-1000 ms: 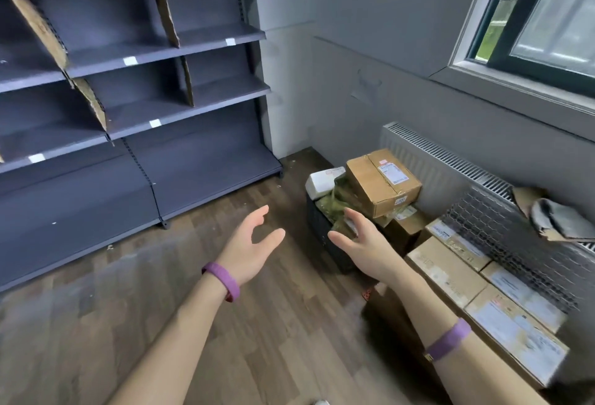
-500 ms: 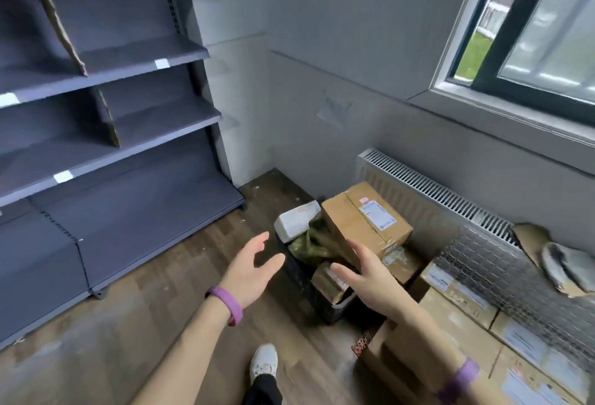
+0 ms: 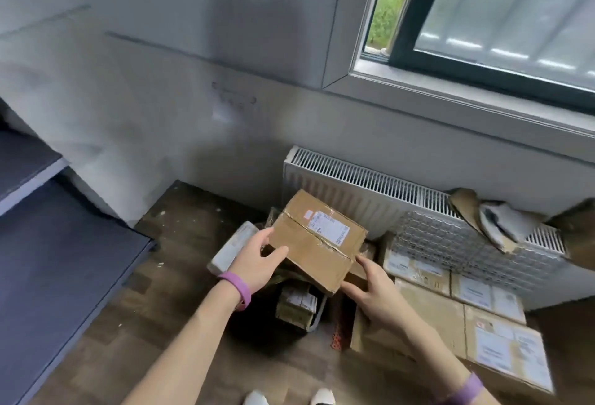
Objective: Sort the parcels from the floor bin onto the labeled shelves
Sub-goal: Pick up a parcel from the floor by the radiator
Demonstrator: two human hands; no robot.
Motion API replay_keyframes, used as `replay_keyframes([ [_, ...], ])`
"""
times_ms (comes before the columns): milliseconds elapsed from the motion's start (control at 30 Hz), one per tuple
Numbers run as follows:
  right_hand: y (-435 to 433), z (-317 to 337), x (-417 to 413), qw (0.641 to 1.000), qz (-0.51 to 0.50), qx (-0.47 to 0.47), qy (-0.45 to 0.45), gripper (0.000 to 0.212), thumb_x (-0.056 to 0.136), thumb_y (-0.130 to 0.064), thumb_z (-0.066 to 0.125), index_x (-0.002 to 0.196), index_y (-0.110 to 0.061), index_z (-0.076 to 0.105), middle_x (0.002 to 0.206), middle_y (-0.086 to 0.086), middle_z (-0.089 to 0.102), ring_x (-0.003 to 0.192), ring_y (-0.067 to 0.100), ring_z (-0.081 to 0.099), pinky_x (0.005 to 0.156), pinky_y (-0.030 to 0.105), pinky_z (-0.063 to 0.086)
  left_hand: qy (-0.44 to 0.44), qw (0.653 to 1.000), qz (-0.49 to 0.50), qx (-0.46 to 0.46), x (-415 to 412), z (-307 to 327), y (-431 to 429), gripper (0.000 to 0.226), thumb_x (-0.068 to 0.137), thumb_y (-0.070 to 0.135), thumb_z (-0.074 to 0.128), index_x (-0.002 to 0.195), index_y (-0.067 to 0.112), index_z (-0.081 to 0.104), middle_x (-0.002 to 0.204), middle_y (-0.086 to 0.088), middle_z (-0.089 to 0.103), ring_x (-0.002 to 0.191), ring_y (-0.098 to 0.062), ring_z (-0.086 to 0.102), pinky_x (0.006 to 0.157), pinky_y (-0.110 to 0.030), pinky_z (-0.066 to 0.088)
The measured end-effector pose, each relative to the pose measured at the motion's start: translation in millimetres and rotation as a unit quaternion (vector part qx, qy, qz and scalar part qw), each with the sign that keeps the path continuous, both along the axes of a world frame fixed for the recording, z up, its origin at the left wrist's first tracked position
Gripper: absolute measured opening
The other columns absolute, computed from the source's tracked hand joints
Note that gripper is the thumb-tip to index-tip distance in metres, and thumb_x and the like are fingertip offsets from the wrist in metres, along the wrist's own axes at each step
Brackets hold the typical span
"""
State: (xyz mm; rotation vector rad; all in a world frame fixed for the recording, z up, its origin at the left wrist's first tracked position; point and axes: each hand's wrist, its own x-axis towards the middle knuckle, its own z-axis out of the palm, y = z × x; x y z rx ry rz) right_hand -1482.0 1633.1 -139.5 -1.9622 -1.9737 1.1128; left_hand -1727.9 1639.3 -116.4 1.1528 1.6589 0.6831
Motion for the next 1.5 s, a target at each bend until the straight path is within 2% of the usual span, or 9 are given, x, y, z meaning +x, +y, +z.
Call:
replay_keyframes([
  [167, 38.0, -16.3, 14.9, 0.999, -0.05, -0.021, -0.009, 0.077, 0.091, -0.047, 0.059, 0.153, -0.019, 0.023, 0.157, 0.0, 0.029, 0.144, 0.017, 0.027, 0.118, 0.038, 0.026, 0.024, 0.997, -0.058, -0.033, 14.8, -16.5, 64.1, 0.056, 0.091, 0.034, 0.058, 0.142, 0.025, 0.036, 0.143, -0.002, 0.044, 0.131, -0.019, 0.041, 0.108, -0.036, 0.035],
  [300, 80.7, -29.3, 19.0, 0.998, -0.054, -0.035, 0.013, 0.077, 0.092, -0.046, 0.058, 0.153, -0.017, 0.021, 0.158, 0.001, 0.028, 0.145, 0.017, 0.026, 0.119, 0.036, 0.025, 0.028, 0.997, -0.06, -0.047, 26.5, -23.3, 102.5, 0.054, 0.092, 0.033, 0.057, 0.141, 0.026, 0.037, 0.142, -0.002, 0.044, 0.13, -0.017, 0.042, 0.098, -0.027, 0.034],
  [467, 129.9, -57.4, 17.8, 0.997, -0.05, -0.054, 0.026, 0.074, 0.094, -0.042, 0.057, 0.152, -0.014, 0.022, 0.157, 0.004, 0.029, 0.145, 0.019, 0.026, 0.118, 0.033, 0.021, 0.047, 0.995, -0.071, -0.06, 22.6, -45.4, 144.7, 0.051, 0.093, 0.032, 0.056, 0.14, 0.027, 0.038, 0.138, 0.002, 0.046, 0.114, -0.008, 0.042, 0.092, -0.024, 0.033],
  [633, 150.6, -100.2, 19.9, 0.991, -0.09, -0.095, 0.012, 0.07, 0.094, -0.039, 0.056, 0.151, -0.014, 0.024, 0.156, 0.009, 0.029, 0.145, 0.023, 0.024, 0.119, 0.036, 0.02, 0.095, 0.981, -0.111, -0.13, 19.7, -98.1, 179.4, 0.058, 0.092, 0.034, 0.057, 0.144, 0.023, 0.034, 0.145, -0.001, 0.041, 0.133, -0.018, 0.038, 0.105, -0.03, 0.031],
  [733, 162.2, -138.5, 23.9, 0.984, -0.118, -0.134, -0.015, 0.071, 0.094, -0.039, 0.055, 0.152, -0.013, 0.023, 0.157, 0.011, 0.026, 0.145, 0.028, 0.025, 0.118, 0.038, 0.023, 0.115, 0.972, -0.145, -0.144, 26.6, -142.0, 211.8, 0.059, 0.091, 0.034, 0.058, 0.144, 0.022, 0.034, 0.144, -0.001, 0.042, 0.13, -0.018, 0.04, 0.099, -0.026, 0.033],
  [900, 172.4, -196.6, 17.3, 0.96, -0.188, -0.205, -0.025, 0.076, 0.093, -0.039, 0.055, 0.154, -0.023, 0.012, 0.157, 0.015, 0.022, 0.138, 0.041, 0.031, 0.113, 0.044, 0.029, 0.173, 0.955, -0.188, -0.149, 23.3, -210.2, 260.0, 0.066, 0.089, 0.034, 0.058, 0.147, 0.028, 0.026, 0.149, -0.007, 0.03, 0.131, -0.028, 0.039, 0.109, -0.042, 0.035],
  [1067, 179.0, -246.5, 1.8, 0.931, -0.266, -0.251, 0.0, 0.087, 0.09, -0.033, 0.058, 0.152, -0.04, -0.002, 0.159, 0.023, 0.009, 0.139, 0.048, 0.027, 0.114, 0.048, 0.025, 0.19, 0.947, -0.187, -0.181, 12.1, -269.2, 283.2, 0.082, 0.086, 0.03, 0.06, 0.147, 0.047, 0.007, 0.156, -0.009, 0.007, 0.14, -0.039, 0.02, 0.113, -0.054, 0.025],
  [1267, 172.2, -256.3, -12.0, 0.917, -0.334, -0.204, 0.074, 0.099, 0.082, -0.017, 0.068, 0.152, -0.041, 0.002, 0.157, 0.015, 0.007, 0.142, 0.035, 0.021, 0.115, 0.04, 0.023, 0.115, 0.952, -0.179, -0.219, 10.4, -291.2, 278.1, 0.09, 0.084, 0.027, 0.063, 0.147, 0.048, 0.002, 0.15, -0.008, 0.018, 0.133, -0.034, 0.034, 0.11, -0.044, 0.031],
  [1500, 189.0, -185.8, -32.7, 0.936, -0.329, -0.104, 0.073, 0.102, 0.077, -0.019, 0.073, 0.148, -0.052, 0.009, 0.157, 0.008, 0.012, 0.143, 0.036, 0.021, 0.118, 0.048, 0.023, 0.102, 0.974, -0.133, -0.153, -12.5, -227.4, 269.1, 0.098, 0.082, 0.023, 0.065, 0.143, 0.052, -0.006, 0.148, -0.002, 0.017, 0.13, -0.032, 0.036, 0.108, -0.046, 0.036],
])
